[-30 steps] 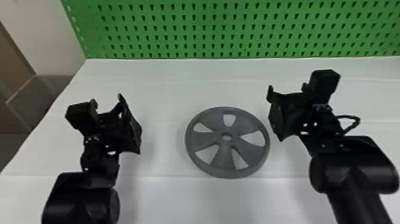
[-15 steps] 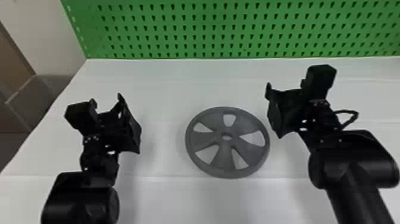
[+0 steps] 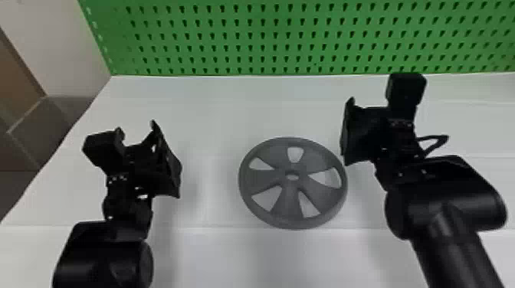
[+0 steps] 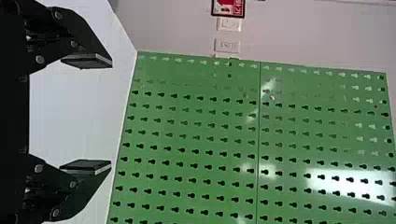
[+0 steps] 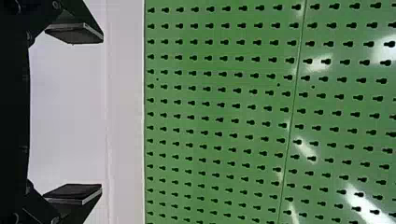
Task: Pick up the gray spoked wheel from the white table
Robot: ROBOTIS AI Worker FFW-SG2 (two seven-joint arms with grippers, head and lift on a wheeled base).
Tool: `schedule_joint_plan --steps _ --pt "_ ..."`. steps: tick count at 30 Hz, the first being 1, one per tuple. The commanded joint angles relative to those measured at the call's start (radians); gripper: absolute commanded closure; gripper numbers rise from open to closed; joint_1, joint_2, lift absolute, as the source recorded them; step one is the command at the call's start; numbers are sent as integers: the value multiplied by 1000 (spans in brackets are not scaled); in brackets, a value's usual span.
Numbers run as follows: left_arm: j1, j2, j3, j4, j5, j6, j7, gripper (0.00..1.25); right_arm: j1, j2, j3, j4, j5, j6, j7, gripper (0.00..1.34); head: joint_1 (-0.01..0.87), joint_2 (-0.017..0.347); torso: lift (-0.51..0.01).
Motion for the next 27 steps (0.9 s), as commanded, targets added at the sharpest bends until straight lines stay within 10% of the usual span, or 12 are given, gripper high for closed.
schedule_joint_plan --steps 1,15,27 --pt "0 0 0 0 3 0 0 481 -45 -20 12 -5 -14 33 2 165 779 83 -76" --pt "-1 0 -2 -5 0 0 0 479 -298 -51 -37 -26 -122 585 68 165 779 83 -76" --pt "-6 0 -8 -5 -10 3 0 479 -517 -88 0 144 -255 860 68 163 779 83 -76"
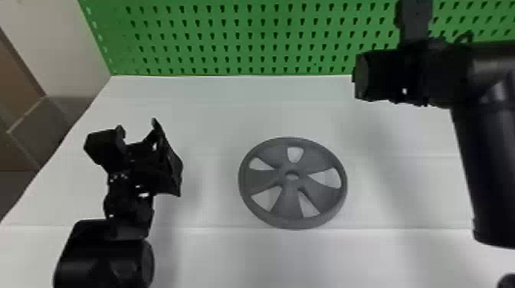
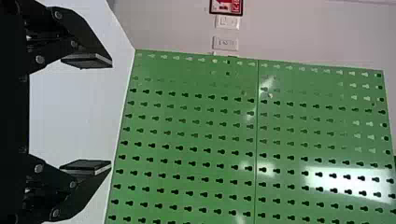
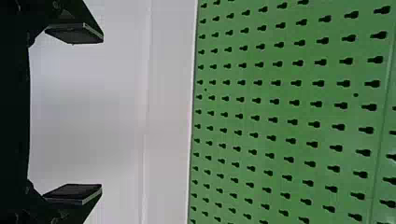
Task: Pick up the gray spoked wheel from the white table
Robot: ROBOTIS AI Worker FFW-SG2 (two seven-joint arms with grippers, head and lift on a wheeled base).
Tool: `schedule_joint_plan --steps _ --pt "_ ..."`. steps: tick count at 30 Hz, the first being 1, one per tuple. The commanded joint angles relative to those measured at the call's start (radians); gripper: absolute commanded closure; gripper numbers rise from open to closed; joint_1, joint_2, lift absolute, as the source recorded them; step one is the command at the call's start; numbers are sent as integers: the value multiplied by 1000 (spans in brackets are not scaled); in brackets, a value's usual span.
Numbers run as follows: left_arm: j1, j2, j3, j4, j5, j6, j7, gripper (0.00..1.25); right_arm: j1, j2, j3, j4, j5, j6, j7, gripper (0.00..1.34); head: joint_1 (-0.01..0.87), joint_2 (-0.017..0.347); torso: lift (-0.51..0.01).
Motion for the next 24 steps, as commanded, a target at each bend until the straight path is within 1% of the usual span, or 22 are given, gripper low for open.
schedule_joint_plan --steps 1,3,6,10,12,15,18,24 --pt "-3 0 -2 0 -5 1 -1 479 -81 -14 20 77 -56 78 0 163 779 83 -76" --pt "-3 0 -2 0 -5 1 -1 479 -120 -16 28 123 -77 112 0 162 779 83 -76" --pt "-6 0 -6 0 -11 3 -1 479 -176 -19 45 175 -76 169 0 162 779 83 -76" --pt "-8 0 -6 0 -12 6 -1 479 -224 -25 78 226 -84 179 0 162 779 83 -76" --pt "-9 0 -7 0 -14 6 -1 479 -247 -28 80 268 -113 189 0 162 779 83 -76" --pt "-11 0 -9 0 -20 8 -1 479 -276 -30 55 351 -177 216 0 162 779 83 -76" --pt "-12 2 -9 0 -23 9 -1 479 -301 -34 43 417 -215 258 0 162 779 83 -76" --pt "-18 2 -12 -1 -35 17 -1 481 -330 -49 11 512 -277 317 0 160 779 83 -76"
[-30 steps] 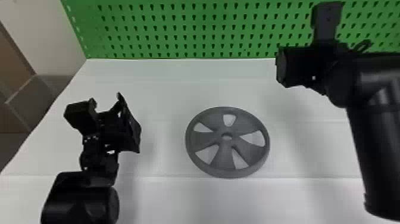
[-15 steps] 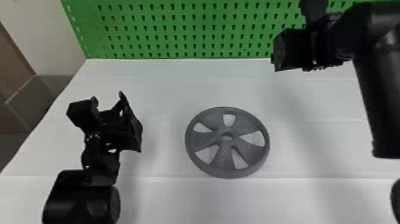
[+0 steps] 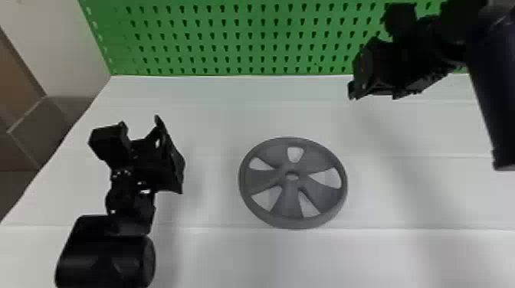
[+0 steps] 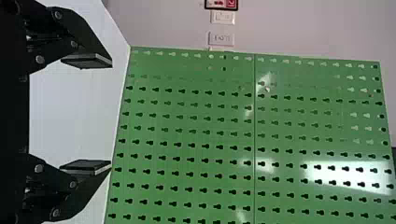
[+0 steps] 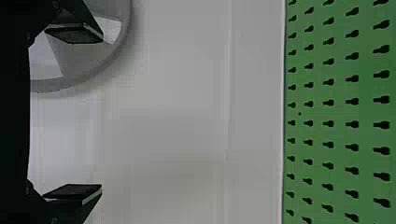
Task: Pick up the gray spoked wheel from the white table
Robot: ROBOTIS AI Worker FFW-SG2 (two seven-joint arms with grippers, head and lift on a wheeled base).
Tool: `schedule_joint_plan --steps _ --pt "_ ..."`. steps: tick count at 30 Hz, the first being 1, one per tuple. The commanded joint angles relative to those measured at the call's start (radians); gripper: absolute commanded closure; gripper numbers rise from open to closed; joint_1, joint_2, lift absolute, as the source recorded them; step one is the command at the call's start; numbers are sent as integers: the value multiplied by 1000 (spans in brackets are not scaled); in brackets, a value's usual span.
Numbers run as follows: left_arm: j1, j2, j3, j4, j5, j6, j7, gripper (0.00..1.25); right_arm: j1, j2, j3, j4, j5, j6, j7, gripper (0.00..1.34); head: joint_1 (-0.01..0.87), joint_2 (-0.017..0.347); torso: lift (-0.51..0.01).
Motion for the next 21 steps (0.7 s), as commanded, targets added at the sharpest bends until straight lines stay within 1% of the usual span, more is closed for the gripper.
schedule_joint_plan --steps 1,4,7,9,13,15,18,21 --pt "-7 0 -6 -1 -10 9 0 481 -26 -14 -31 82 -48 55 0 160 779 83 -76" --pt "-15 0 -12 -1 -16 15 0 481 -40 -19 -43 117 -37 93 -1 160 779 83 -76" --pt "-21 0 -15 -1 -19 18 0 481 -47 -23 -39 134 -38 93 -1 160 779 83 -76" --pt "-27 0 -18 -1 -24 18 0 481 -58 -23 -37 162 -37 93 0 160 779 83 -76" --pt "-33 0 -21 -1 -28 21 0 481 -64 -30 3 185 -38 93 0 160 779 84 -76" --pt "-35 0 -23 -1 -28 21 0 481 -69 -31 29 206 -54 93 0 160 779 84 -76" --pt "-36 2 -27 -1 -31 24 0 481 -70 -42 58 238 -111 93 0 160 779 84 -76" --pt "-38 3 -30 -1 -31 29 0 481 -70 -45 86 266 -140 93 0 160 779 84 -76"
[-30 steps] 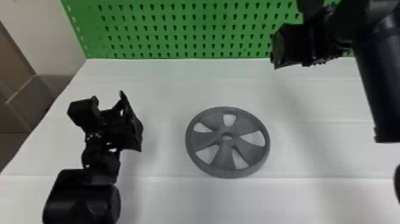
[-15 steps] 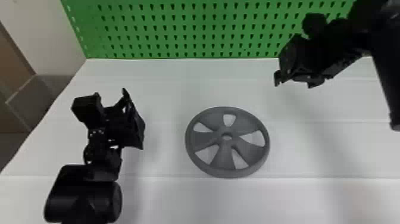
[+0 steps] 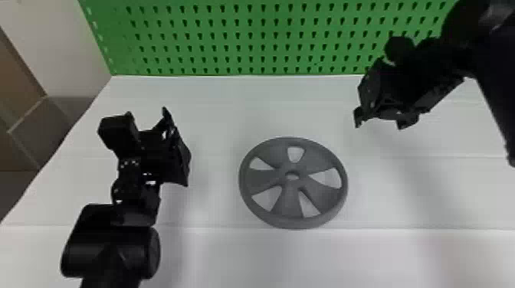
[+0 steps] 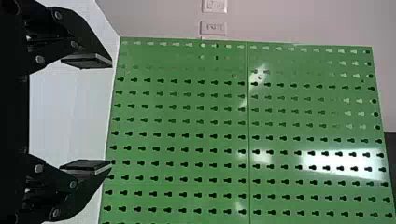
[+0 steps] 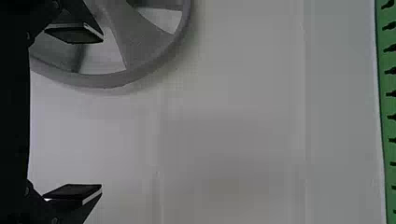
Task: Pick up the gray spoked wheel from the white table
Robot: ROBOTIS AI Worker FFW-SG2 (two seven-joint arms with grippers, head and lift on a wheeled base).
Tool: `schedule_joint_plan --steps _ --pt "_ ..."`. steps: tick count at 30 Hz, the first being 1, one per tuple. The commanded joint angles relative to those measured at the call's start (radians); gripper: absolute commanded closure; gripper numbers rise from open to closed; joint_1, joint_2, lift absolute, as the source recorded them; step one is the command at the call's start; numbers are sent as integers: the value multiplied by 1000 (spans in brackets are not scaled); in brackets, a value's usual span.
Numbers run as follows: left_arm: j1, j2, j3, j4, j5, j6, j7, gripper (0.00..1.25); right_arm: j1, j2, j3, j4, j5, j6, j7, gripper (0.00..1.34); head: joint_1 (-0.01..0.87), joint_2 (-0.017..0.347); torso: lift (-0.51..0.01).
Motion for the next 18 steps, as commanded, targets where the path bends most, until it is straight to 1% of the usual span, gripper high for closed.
schedule_joint_plan --steps 1,5,8,16,18 --pt "-4 2 -7 0 -1 6 0 481 -1 -8 45 40 -49 3 0 160 779 84 -76" --pt "-7 4 -14 0 -1 9 0 481 -1 -12 73 54 -66 3 0 160 779 83 -76" --pt "-10 5 -18 0 -4 10 0 481 -3 -18 113 66 -81 3 0 160 779 84 -76" --pt "-11 8 -23 0 -4 10 0 481 -21 -46 215 124 -150 3 0 160 779 84 -76" --pt "-11 8 -23 0 -4 12 0 481 -23 -49 226 146 -172 3 -2 160 779 84 -76"
